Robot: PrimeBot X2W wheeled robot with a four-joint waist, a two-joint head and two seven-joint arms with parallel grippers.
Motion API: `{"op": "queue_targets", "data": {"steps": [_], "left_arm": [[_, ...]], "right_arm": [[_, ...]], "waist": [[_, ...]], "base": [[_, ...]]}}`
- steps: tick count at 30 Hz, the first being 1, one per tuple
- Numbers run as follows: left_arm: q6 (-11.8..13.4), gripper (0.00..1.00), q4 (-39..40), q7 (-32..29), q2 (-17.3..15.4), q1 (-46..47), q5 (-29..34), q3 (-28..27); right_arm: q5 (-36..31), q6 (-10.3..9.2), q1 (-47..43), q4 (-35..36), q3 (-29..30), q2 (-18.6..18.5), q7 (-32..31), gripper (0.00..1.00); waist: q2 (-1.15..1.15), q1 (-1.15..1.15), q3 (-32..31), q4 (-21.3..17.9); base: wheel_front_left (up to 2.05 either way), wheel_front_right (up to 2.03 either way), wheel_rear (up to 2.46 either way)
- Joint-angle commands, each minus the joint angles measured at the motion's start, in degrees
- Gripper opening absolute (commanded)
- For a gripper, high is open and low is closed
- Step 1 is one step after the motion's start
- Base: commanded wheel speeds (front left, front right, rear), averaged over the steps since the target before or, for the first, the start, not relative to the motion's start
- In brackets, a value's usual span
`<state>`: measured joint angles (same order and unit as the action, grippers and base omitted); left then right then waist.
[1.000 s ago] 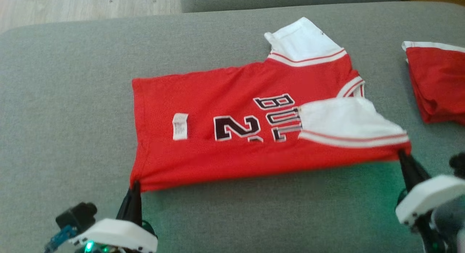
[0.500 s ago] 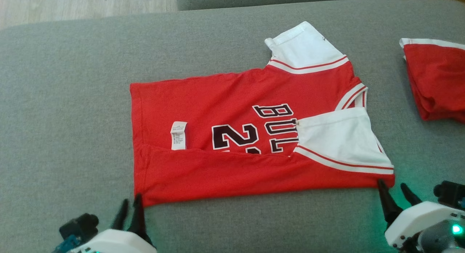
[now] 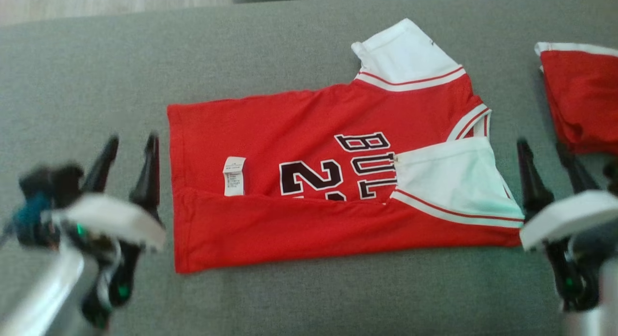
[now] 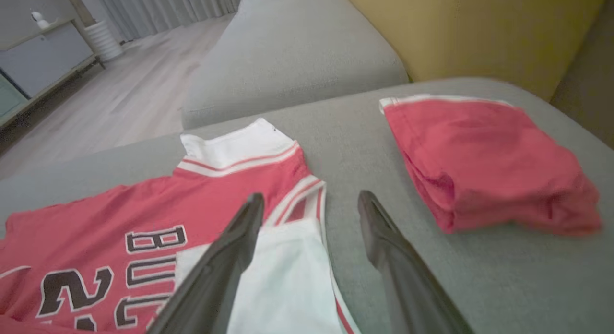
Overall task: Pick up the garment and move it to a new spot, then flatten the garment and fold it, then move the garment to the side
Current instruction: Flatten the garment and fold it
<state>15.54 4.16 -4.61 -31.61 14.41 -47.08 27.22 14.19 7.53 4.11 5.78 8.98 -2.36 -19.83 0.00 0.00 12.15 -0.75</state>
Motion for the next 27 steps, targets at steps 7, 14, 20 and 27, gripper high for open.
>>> {"op": "queue_targets", "data": {"steps": [7, 14, 20, 27], "left_arm": [[-3.77, 1.0, -1.11, -9.86, -7.14, 17.17, 2.94, -0.81], [-6.67, 1.0, -6.27, -16.51, -9.52, 24.0, 2.54, 0.17], [-6.84, 1.0, -8.06, -18.76, -10.37, 22.27, 1.02, 0.64], [-6.77, 1.0, -8.31, -19.54, -11.26, 19.94, -0.41, 0.53]], "right_arm": [[-1.49, -0.04, 10.95, 3.31, -6.23, -1.72, -2.22, 1.0], [-0.68, -0.04, 17.94, 2.07, -10.88, -3.59, -2.87, 1.0], [0.02, -0.04, 19.84, 1.2, -12.06, -4.14, -2.04, 1.0], [0.63, -0.04, 20.93, 0.47, -12.16, -4.66, -1.3, 1.0]], "waist": [[0.0, 0.0, 6.37, -1.92], [0.0, 0.0, 12.6, -4.19], [0.0, 0.0, 15.71, -5.14], [0.0, 0.0, 17.47, -5.3]], "base": [[0.0, 0.0, 0.0], [0.0, 0.0, 0.0], [0.0, 0.0, 0.0], [0.0, 0.0, 0.0]]}}
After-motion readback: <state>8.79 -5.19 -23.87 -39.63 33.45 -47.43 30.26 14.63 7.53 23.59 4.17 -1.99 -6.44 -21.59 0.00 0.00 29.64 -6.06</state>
